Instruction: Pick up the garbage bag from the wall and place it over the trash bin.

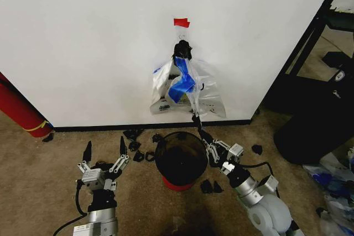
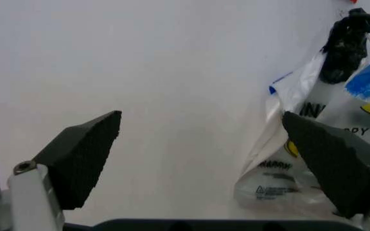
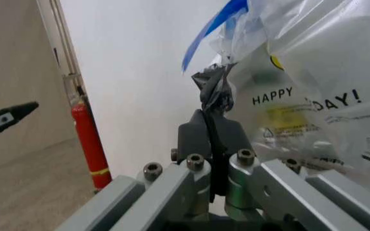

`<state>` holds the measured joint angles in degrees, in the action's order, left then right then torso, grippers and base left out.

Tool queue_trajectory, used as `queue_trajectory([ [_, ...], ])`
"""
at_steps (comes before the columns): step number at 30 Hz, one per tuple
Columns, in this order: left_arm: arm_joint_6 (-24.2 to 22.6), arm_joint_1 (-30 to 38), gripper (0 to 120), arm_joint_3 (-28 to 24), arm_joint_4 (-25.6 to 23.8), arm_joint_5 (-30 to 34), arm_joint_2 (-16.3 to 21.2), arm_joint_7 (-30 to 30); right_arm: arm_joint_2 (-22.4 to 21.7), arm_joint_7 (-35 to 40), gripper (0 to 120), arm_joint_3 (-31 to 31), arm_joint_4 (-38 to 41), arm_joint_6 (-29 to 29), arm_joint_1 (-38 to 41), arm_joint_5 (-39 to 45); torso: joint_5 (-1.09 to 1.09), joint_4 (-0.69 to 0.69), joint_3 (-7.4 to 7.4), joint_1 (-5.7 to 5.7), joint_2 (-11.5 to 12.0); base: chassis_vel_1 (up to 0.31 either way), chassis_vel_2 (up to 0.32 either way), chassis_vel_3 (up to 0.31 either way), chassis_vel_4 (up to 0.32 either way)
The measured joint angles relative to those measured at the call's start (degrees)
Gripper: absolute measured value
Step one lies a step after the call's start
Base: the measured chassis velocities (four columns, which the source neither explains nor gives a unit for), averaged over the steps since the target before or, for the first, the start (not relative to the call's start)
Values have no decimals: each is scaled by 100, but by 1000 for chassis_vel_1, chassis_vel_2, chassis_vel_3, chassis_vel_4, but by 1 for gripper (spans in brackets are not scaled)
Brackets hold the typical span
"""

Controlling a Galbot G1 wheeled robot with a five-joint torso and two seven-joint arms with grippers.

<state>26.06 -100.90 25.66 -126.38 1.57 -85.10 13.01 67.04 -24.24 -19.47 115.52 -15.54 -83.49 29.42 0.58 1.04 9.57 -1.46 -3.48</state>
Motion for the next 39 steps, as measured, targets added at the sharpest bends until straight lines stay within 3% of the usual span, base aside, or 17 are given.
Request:
queue_trajectory([
  [39, -14, 57, 99, -8, 112, 81, 33, -8, 86, -431, 0, -290, -236, -1704, -1291, -746, 0, 0, 0, 0, 0, 0, 0, 0, 0],
])
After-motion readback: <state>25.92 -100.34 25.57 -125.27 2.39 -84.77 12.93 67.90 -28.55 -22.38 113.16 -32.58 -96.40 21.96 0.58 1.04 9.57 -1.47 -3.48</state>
